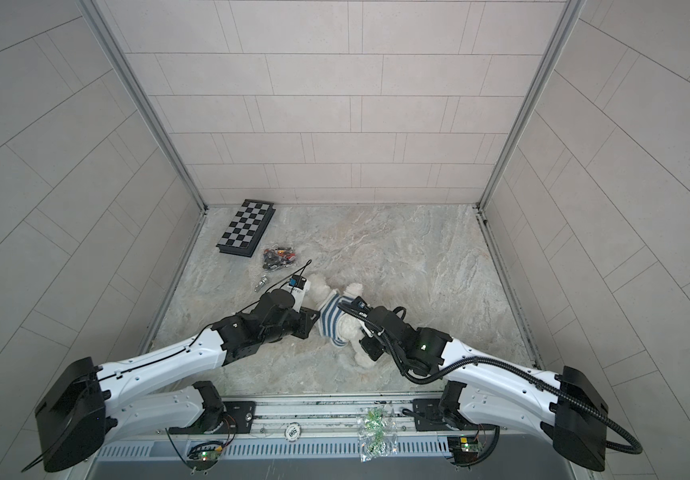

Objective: Dress the teddy bear

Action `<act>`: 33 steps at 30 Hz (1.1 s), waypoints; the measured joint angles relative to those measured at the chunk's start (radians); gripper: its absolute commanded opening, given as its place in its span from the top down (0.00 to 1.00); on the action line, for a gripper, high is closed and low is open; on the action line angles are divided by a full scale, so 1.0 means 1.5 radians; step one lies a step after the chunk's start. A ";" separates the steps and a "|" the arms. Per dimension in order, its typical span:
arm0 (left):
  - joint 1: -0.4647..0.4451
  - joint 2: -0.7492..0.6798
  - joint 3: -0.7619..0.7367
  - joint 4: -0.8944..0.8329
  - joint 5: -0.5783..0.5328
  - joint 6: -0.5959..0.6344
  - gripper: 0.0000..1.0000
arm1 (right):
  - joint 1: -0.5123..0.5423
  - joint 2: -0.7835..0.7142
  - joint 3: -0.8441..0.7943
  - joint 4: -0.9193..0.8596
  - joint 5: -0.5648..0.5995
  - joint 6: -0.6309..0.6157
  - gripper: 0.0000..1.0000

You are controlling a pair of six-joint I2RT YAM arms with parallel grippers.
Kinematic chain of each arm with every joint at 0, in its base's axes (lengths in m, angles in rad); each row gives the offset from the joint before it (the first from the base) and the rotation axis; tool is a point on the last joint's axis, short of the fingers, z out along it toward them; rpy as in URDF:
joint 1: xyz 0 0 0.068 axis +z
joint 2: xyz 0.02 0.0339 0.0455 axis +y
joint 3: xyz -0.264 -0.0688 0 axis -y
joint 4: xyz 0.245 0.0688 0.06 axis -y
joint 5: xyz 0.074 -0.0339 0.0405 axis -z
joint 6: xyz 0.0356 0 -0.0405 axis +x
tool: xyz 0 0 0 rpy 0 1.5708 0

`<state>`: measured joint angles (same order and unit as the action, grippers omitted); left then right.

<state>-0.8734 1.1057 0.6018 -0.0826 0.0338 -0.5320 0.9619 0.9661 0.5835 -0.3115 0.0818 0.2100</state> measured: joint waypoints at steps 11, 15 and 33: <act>-0.104 -0.030 -0.036 0.002 -0.042 -0.049 0.50 | 0.000 -0.006 0.000 0.000 -0.009 -0.001 1.00; -0.104 -0.001 -0.038 0.007 -0.055 -0.060 0.58 | 0.000 -0.009 0.000 0.000 -0.013 -0.001 1.00; -0.089 -0.045 -0.042 -0.018 -0.085 -0.059 1.00 | 0.000 -0.034 0.014 -0.022 -0.017 -0.013 1.00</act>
<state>-1.0069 1.0378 0.5392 -0.1097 -0.0940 -0.6209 0.9619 0.9146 0.6041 -0.3450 0.0566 0.1905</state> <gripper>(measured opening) 0.045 0.077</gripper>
